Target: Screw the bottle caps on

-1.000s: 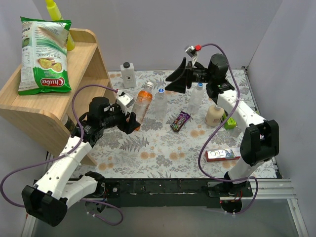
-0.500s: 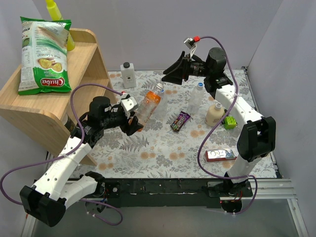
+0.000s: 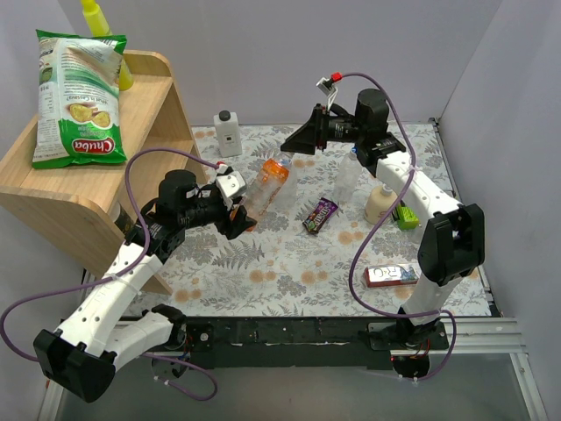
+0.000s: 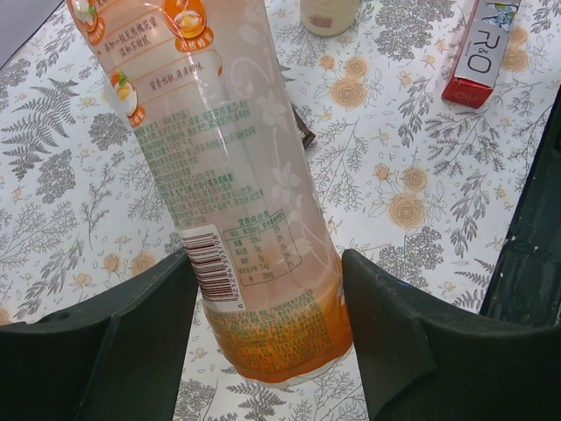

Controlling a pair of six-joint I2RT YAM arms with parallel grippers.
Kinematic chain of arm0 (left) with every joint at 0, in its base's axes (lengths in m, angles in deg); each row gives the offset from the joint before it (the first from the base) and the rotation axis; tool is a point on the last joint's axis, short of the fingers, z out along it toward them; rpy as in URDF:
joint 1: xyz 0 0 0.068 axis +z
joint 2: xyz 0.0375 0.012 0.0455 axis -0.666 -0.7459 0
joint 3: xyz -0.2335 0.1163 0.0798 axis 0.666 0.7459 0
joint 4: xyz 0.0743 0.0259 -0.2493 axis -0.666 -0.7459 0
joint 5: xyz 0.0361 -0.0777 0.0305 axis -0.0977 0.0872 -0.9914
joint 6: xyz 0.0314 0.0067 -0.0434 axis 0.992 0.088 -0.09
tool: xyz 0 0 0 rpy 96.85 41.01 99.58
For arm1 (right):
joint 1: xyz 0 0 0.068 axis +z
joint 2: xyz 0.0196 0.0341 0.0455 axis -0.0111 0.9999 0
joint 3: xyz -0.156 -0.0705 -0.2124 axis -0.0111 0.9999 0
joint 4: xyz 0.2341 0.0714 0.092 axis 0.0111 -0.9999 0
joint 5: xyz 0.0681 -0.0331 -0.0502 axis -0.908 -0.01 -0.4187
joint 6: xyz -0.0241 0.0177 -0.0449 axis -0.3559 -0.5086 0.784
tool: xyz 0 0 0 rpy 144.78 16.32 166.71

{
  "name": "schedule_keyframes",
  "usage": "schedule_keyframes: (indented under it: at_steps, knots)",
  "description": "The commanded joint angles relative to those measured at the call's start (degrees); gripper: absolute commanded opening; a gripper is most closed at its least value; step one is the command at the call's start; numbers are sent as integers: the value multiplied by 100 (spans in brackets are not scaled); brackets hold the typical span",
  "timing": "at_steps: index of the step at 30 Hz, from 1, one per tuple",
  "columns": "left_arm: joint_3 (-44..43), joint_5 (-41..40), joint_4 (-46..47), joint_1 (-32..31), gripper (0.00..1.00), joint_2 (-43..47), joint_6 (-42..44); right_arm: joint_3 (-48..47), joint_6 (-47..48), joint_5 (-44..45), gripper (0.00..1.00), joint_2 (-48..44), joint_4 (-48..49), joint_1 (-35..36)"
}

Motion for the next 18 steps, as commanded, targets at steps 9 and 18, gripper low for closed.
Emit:
schedule_keyframes:
  at_steps: [9, 18]
  knots:
    - [-136, -17, 363, -87, 0, 7, 29, 231, 46, 19, 60, -175, 158, 149]
    - [-4, -113, 503, -193, 0, -11, 29, 276, 116, 54, 15, -342, 421, 281]
